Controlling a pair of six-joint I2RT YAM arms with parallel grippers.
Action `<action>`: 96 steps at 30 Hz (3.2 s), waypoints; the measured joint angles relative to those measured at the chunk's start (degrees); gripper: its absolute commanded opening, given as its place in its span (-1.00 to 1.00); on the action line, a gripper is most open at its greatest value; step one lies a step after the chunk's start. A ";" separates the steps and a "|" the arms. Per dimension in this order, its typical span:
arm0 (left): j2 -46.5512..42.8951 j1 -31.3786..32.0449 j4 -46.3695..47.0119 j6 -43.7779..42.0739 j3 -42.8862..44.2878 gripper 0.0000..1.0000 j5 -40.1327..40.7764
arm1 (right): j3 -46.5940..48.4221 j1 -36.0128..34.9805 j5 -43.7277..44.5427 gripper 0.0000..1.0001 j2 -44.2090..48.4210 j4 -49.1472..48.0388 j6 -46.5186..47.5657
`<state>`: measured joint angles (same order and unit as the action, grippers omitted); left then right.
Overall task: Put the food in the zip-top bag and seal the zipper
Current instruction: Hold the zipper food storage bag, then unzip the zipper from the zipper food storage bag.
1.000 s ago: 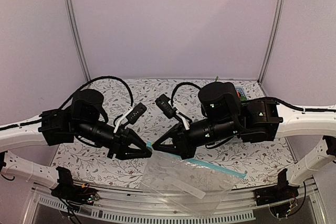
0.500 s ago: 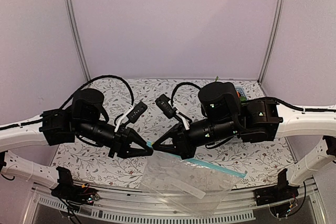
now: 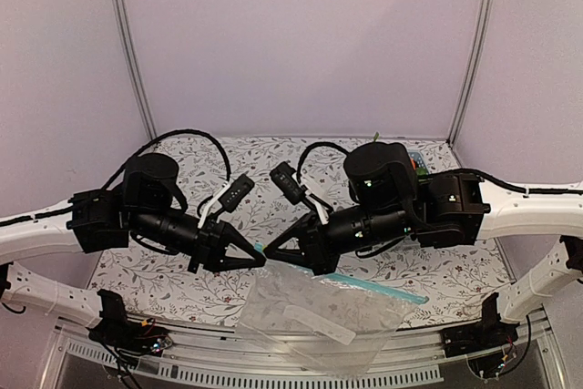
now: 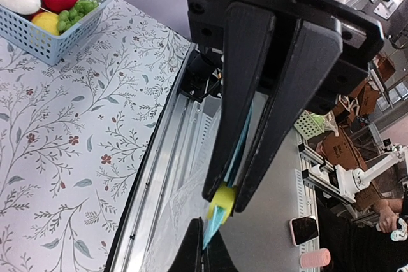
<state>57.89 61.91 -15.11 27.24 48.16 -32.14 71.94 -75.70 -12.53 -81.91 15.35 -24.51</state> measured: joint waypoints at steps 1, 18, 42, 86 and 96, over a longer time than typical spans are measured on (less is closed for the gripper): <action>-0.11 0.02 -0.02 0.00 0.00 -1.00 0.13 | 0.00 0.00 0.04 -1.00 0.00 -0.09 -0.07; -1.03 0.09 -0.26 0.02 -0.33 -1.00 1.90 | -0.81 0.00 0.94 -1.00 0.00 -1.60 -0.13; -1.07 -0.37 -1.66 0.02 -0.33 -1.00 3.91 | -2.80 0.00 1.81 -1.00 0.72 -2.38 -0.15; -2.08 -3.54 -2.99 0.94 -0.33 -1.00 7.63 | -5.46 0.02 4.81 -1.00 2.93 -2.54 -1.01; -2.16 -5.14 -3.41 1.68 -0.35 -1.00 8.52 | -6.40 0.13 5.66 -1.00 3.48 -2.56 -1.22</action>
<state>55.72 56.77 -18.52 28.93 47.81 -23.62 65.54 -75.57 -6.87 -78.43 12.80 -25.74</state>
